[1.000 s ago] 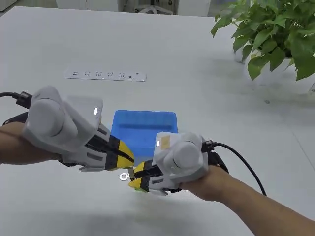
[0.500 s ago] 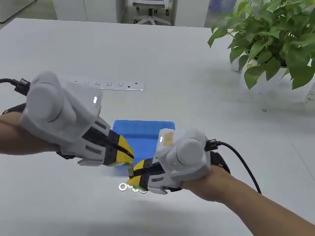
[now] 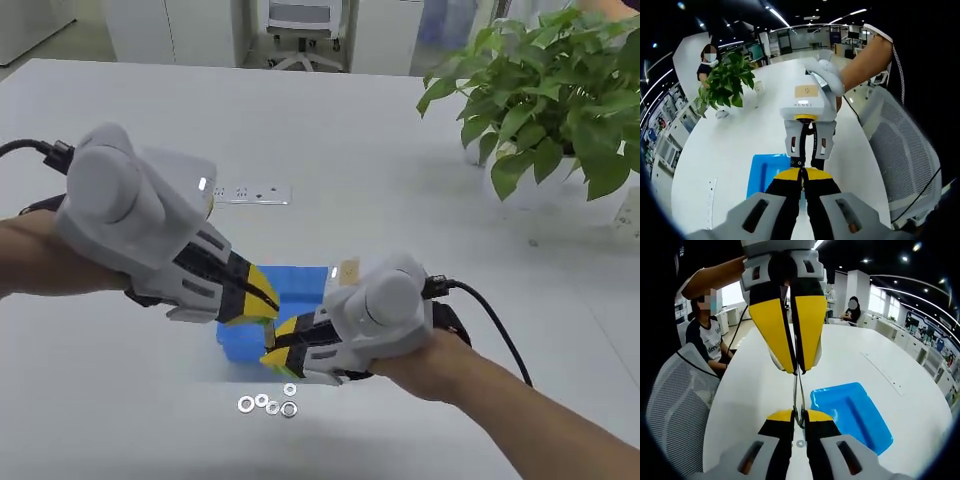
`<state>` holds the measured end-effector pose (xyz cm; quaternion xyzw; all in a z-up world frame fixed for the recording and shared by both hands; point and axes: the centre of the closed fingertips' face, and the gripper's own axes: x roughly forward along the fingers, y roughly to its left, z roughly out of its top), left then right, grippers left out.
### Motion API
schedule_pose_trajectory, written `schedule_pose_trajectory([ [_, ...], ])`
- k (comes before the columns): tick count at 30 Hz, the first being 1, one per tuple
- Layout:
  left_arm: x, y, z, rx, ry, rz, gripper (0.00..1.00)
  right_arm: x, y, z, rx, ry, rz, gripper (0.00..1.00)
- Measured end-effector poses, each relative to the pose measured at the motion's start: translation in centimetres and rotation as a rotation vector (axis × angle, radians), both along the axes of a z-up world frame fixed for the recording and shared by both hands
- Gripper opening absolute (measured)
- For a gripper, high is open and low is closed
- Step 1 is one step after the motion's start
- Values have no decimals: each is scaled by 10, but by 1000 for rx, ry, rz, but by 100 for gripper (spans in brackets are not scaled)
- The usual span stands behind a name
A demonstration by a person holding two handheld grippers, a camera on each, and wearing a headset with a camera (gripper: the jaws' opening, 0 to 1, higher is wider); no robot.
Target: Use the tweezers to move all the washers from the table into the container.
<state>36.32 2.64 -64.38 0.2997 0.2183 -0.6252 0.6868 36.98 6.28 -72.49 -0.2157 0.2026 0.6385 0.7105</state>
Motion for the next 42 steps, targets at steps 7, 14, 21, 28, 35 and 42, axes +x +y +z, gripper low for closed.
schedule_pose_trajectory([
  [7, 18, -2, 5, 0, -16, -11, 5, 20, -3, 6, 7, -16, -18, 9],
  [14, 36, -6, 2, 2, -29, -15, 6, 39, -6, 2, 11, -24, -43, 9],
  [21, 49, -8, -7, 2, -32, -13, 6, 54, -10, -7, -6, -27, -51, 9],
  [28, 61, -9, -20, 4, -17, 4, 6, 63, -10, -19, -22, -16, -52, 9],
  [35, 71, -9, -34, 10, 5, 17, 6, 72, -9, -33, -33, 20, -62, 9],
  [42, 77, -8, -46, 11, 24, 26, 6, 76, -8, -46, -49, 40, -65, 10],
])
